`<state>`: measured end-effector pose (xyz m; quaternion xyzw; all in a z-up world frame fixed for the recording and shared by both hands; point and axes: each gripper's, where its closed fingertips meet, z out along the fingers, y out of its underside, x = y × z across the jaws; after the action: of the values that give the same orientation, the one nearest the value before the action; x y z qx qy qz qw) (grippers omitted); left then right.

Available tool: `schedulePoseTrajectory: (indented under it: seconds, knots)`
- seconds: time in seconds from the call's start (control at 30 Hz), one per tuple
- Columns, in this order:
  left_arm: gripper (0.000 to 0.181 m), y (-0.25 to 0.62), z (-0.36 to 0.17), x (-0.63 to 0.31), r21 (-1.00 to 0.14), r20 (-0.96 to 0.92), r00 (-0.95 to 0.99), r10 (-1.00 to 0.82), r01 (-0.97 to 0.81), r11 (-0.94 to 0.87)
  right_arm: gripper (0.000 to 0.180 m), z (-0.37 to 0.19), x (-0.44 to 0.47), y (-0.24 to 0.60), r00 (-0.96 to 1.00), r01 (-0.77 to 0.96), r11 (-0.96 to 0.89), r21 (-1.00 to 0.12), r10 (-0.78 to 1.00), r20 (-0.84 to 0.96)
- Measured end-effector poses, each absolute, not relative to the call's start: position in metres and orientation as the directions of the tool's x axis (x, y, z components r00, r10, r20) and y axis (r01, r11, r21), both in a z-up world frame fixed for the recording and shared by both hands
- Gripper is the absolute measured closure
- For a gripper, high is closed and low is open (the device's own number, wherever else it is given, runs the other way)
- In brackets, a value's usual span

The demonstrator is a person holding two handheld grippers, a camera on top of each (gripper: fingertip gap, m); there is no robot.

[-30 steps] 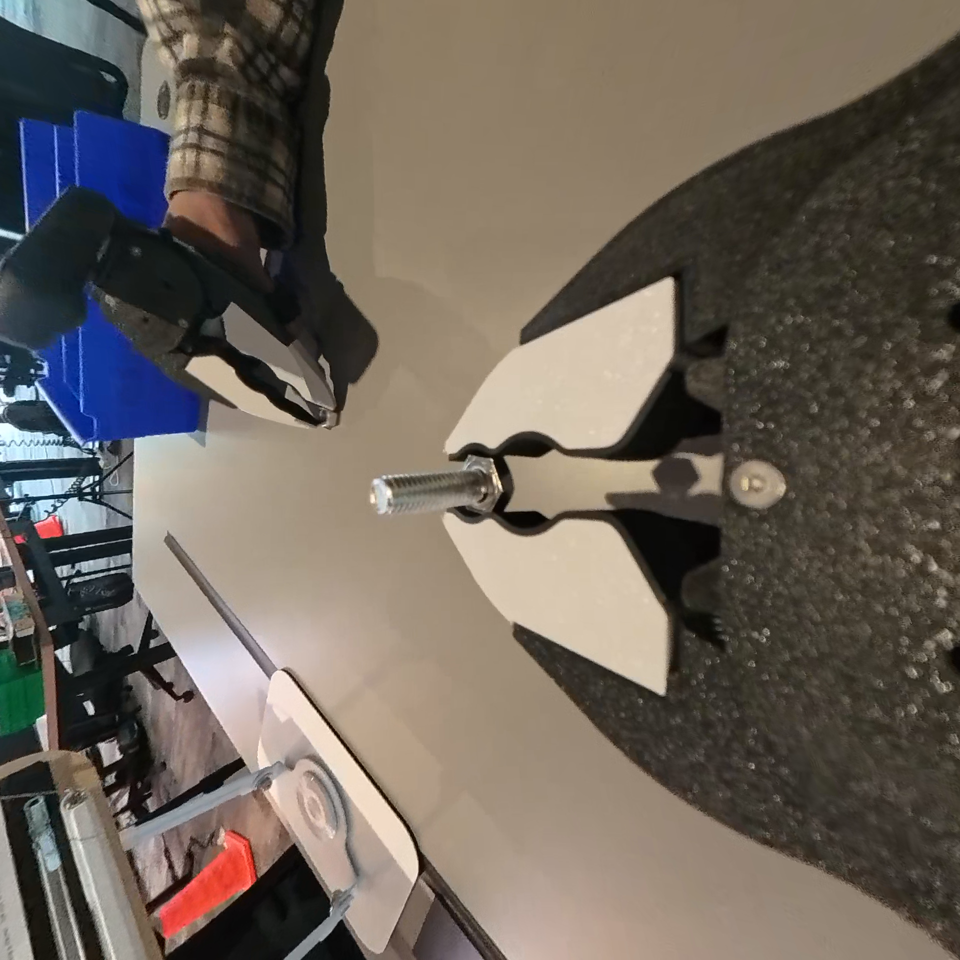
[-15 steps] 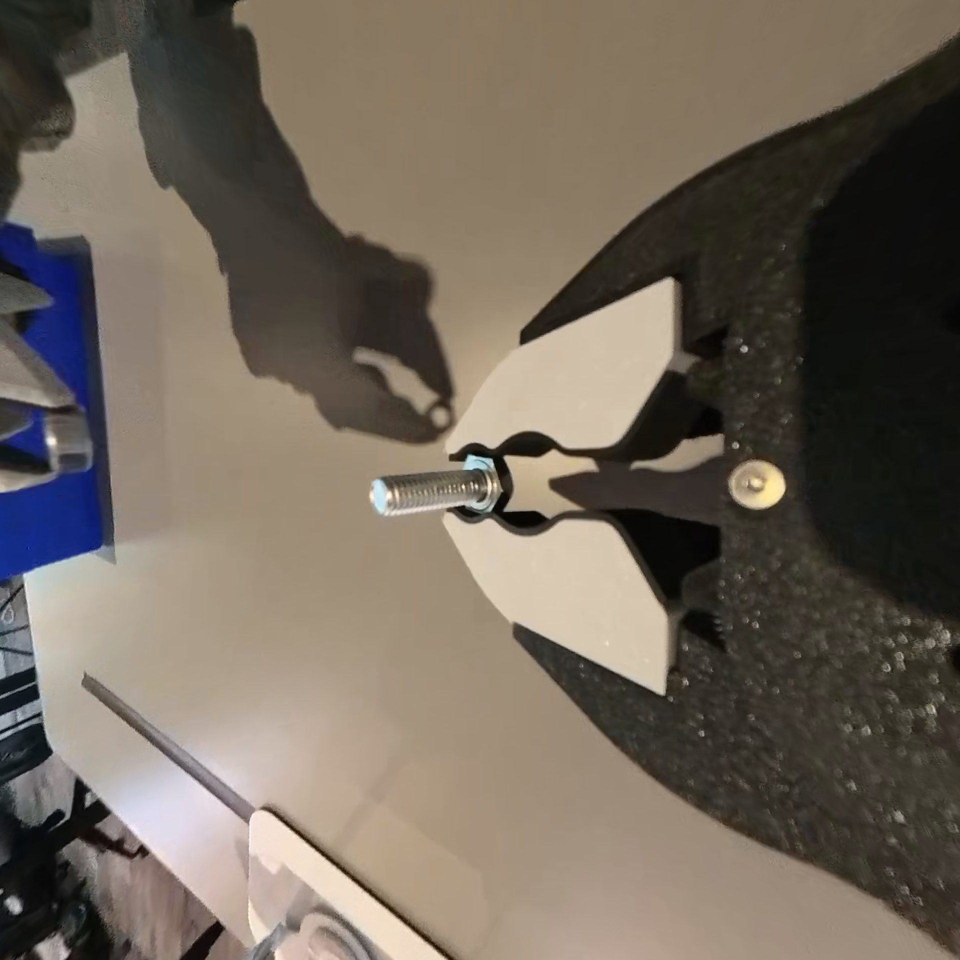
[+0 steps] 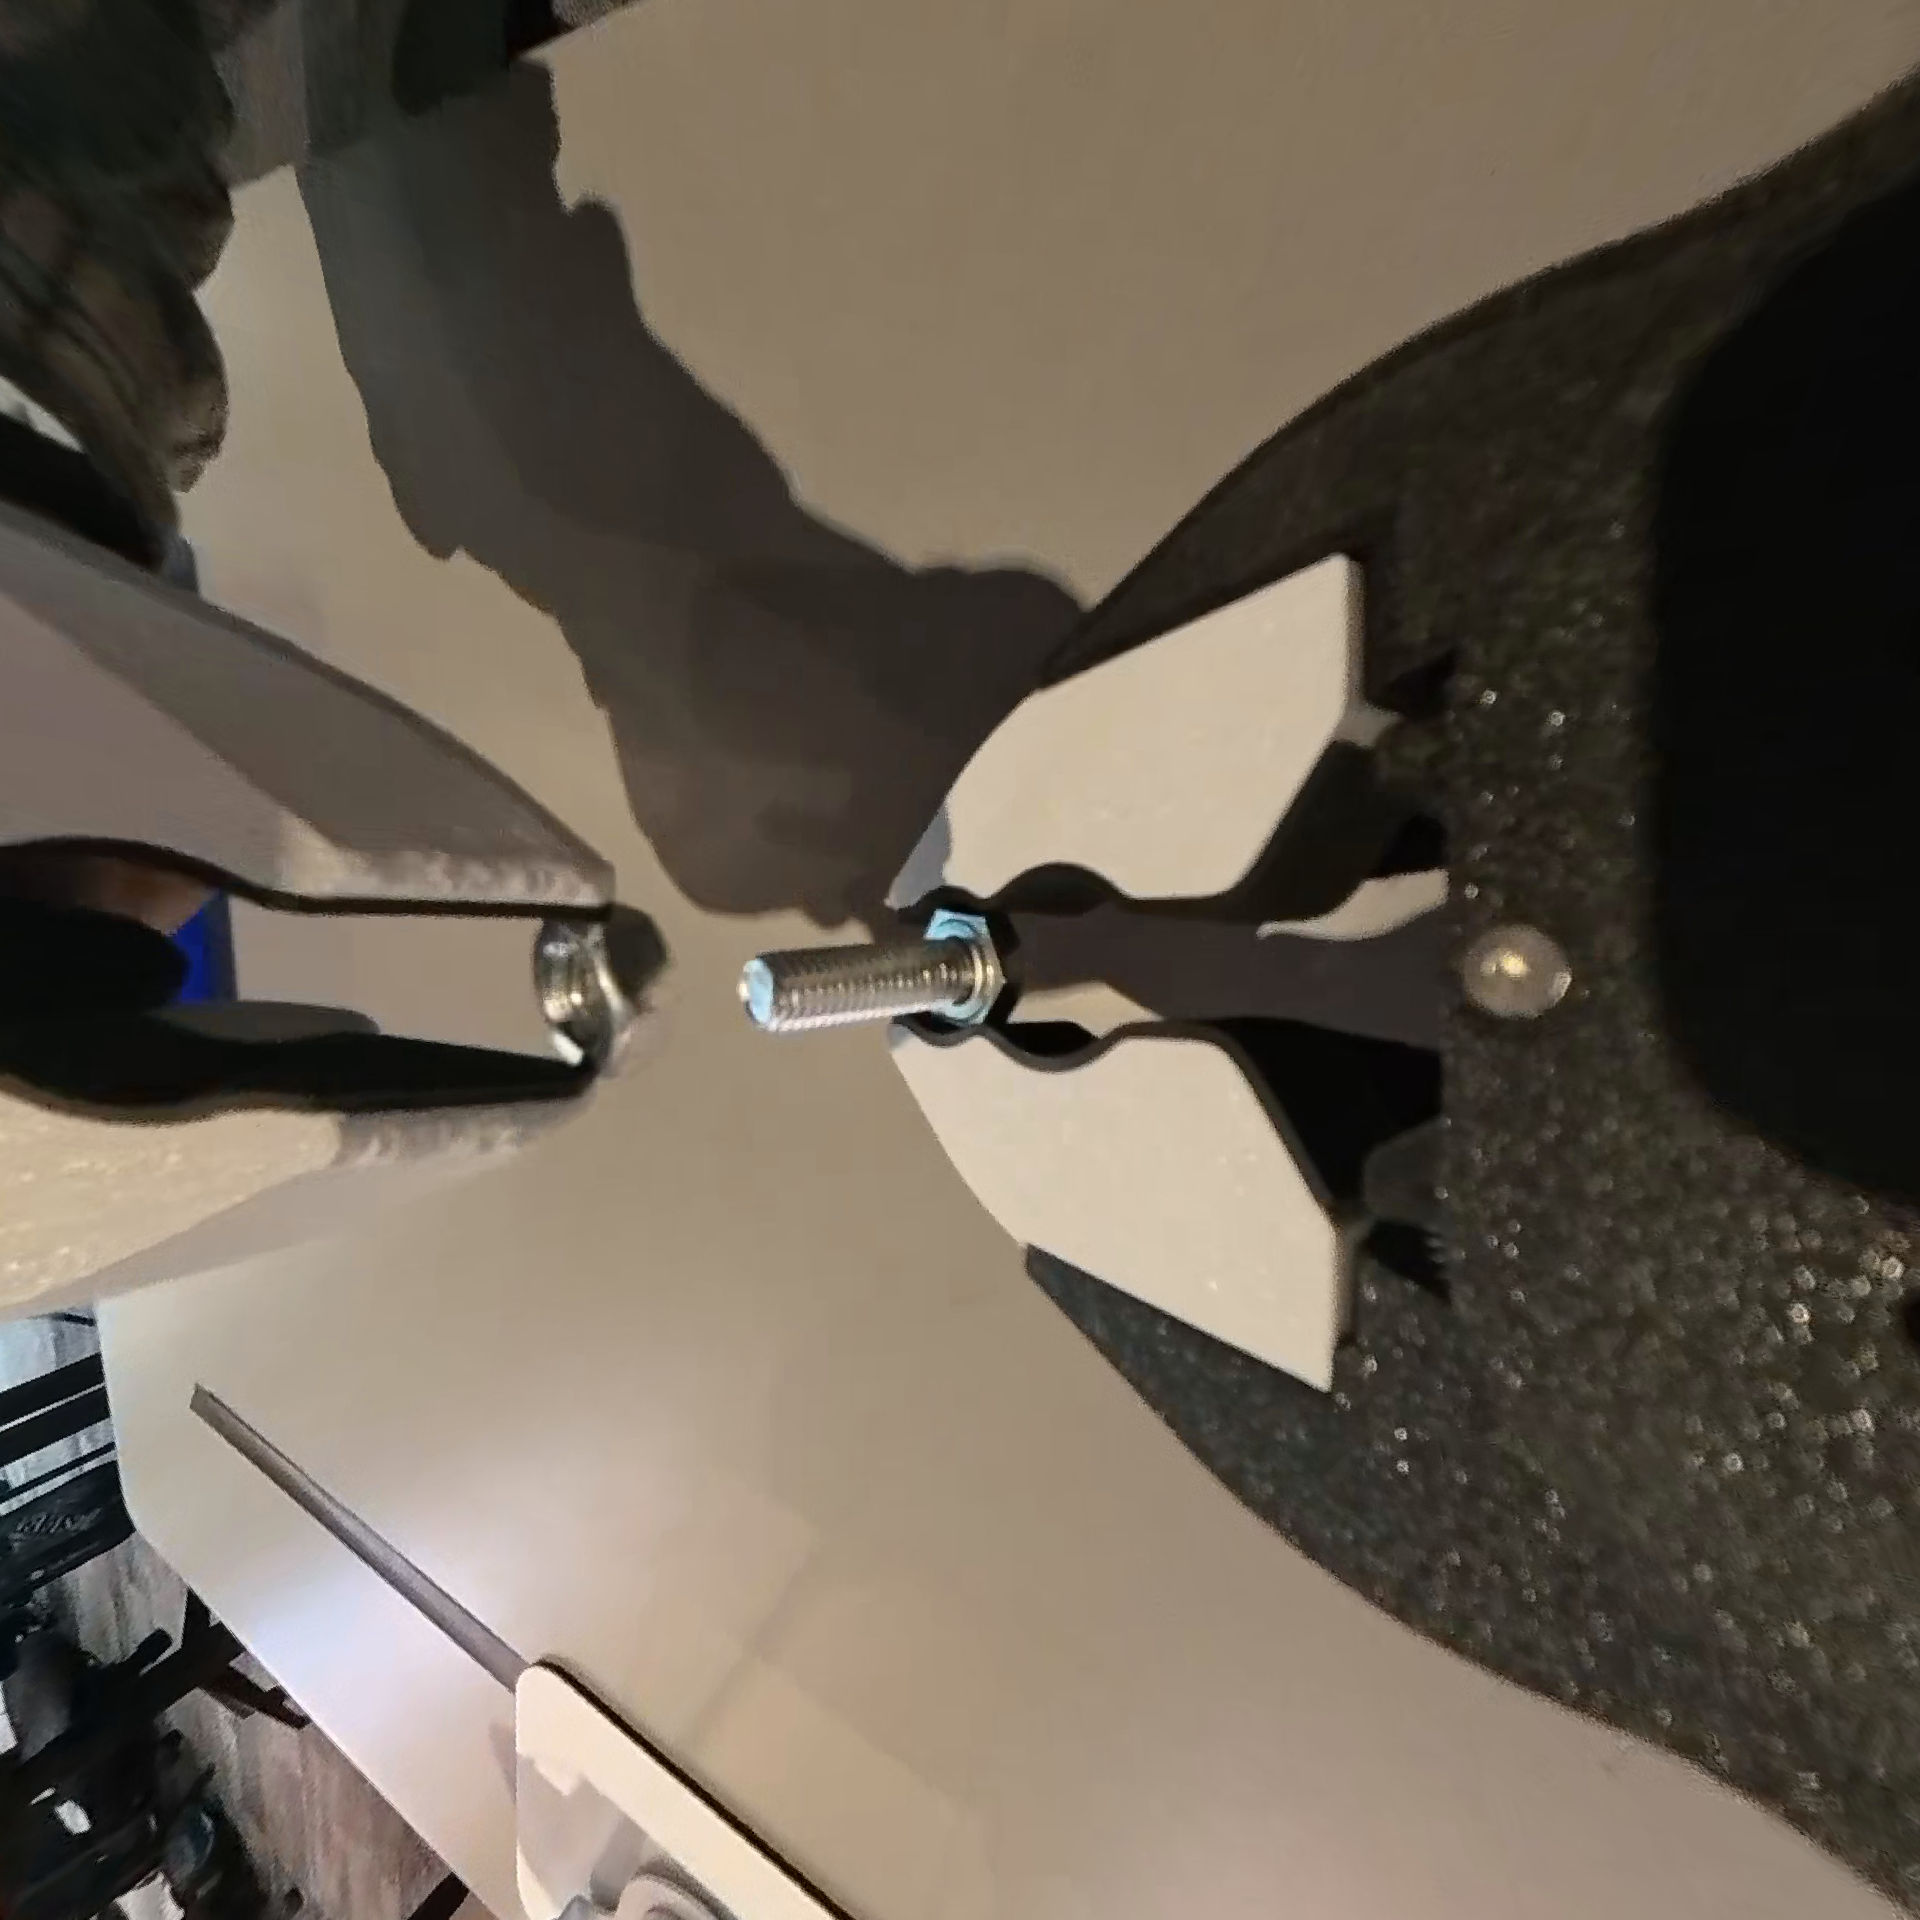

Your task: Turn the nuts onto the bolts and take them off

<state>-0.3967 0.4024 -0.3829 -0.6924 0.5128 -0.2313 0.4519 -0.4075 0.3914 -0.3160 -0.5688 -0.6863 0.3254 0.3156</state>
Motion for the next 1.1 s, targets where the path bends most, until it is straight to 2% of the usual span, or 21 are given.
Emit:
schedulePoseTrajectory:
  seconds: [0.03, 0.43, 0.6, 0.77, 1.1]
  knots:
    - [0.166, 0.403, -0.383, -0.397, -0.863, -0.14, 0.368, -0.919, -0.501, -0.069, 0.164, -0.318, -0.408, 0.393, -0.154, 0.573, 0.14, -0.807, 0.986, 0.062]
    - [0.166, 0.404, -0.386, -0.397, -0.869, -0.084, 0.381, -0.921, -0.48, -0.119, 0.164, -0.331, -0.418, 0.395, -0.199, 0.526, 0.235, -0.817, 0.968, 0.151]
    - [0.166, 0.407, -0.393, -0.4, -0.851, -0.1, 0.394, -0.914, -0.509, -0.126, 0.164, -0.337, -0.419, 0.396, -0.199, 0.556, 0.265, -0.788, 0.963, 0.184]
    - [0.166, 0.409, -0.386, -0.401, -0.862, -0.121, 0.417, -0.901, -0.494, -0.113, 0.164, -0.33, -0.422, 0.396, -0.179, 0.518, 0.289, -0.805, 0.957, 0.229]
    - [0.166, 0.413, -0.399, -0.406, -0.813, -0.168, 0.421, -0.892, -0.571, -0.116, 0.164, -0.342, -0.42, 0.4, -0.154, 0.563, 0.219, -0.797, 0.975, 0.159]
